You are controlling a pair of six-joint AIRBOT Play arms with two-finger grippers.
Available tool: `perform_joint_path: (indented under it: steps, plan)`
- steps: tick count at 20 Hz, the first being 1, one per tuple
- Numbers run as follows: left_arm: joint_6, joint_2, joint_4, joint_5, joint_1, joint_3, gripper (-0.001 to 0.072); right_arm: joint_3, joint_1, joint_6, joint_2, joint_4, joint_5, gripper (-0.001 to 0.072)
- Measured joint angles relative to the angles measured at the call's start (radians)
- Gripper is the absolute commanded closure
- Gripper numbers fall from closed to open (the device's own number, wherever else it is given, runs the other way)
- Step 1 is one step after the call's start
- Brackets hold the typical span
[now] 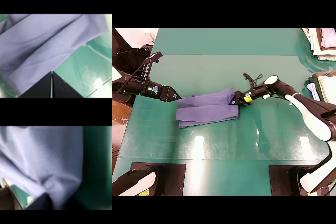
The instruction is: Fold the shirts.
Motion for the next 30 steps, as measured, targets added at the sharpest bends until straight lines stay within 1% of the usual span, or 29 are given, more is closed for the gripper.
perform_joint_path:
  steps: [3,6,8,11,15,18,22,27,30]
  plan:
    - [0.000,0.000,-0.018,-0.001,0.000,0.000,0.0679,0.074,0.008,-0.025,-0.010,-0.003,0.006,0.0695]
    - [-0.003,0.000,-0.033,0.007,-0.022,0.000,0.0679,0.134,-0.055,-0.002,0.048,-0.091,0.020,0.0695]
    - [-0.008,0.000,-0.042,0.035,-0.068,0.000,0.0679,0.172,-0.139,0.027,0.109,-0.177,0.032,0.0695]
    - [-0.019,0.000,-0.047,0.128,-0.170,0.000,0.0679,0.228,-0.297,0.055,0.183,-0.275,0.051,0.0695]
    - [-0.056,0.000,-0.050,0.262,-0.297,0.000,0.0679,0.310,-0.531,0.067,0.223,-0.339,0.045,0.0695]
    - [-0.074,0.000,-0.050,0.311,-0.362,0.000,0.0678,0.378,-0.694,0.069,0.212,-0.358,-0.011,0.0695]
    - [-0.101,0.000,-0.051,0.325,-0.405,0.000,0.0678,0.509,-0.852,0.071,0.141,-0.369,-0.051,0.0696]
    - [-0.149,0.000,-0.052,0.323,-0.418,0.000,0.0679,0.663,-0.951,0.072,0.055,-0.369,-0.083,0.0696]
    - [-0.163,0.000,-0.052,0.322,-0.421,0.000,0.0679,0.693,-0.990,0.050,0.054,-0.308,-0.113,0.0696]
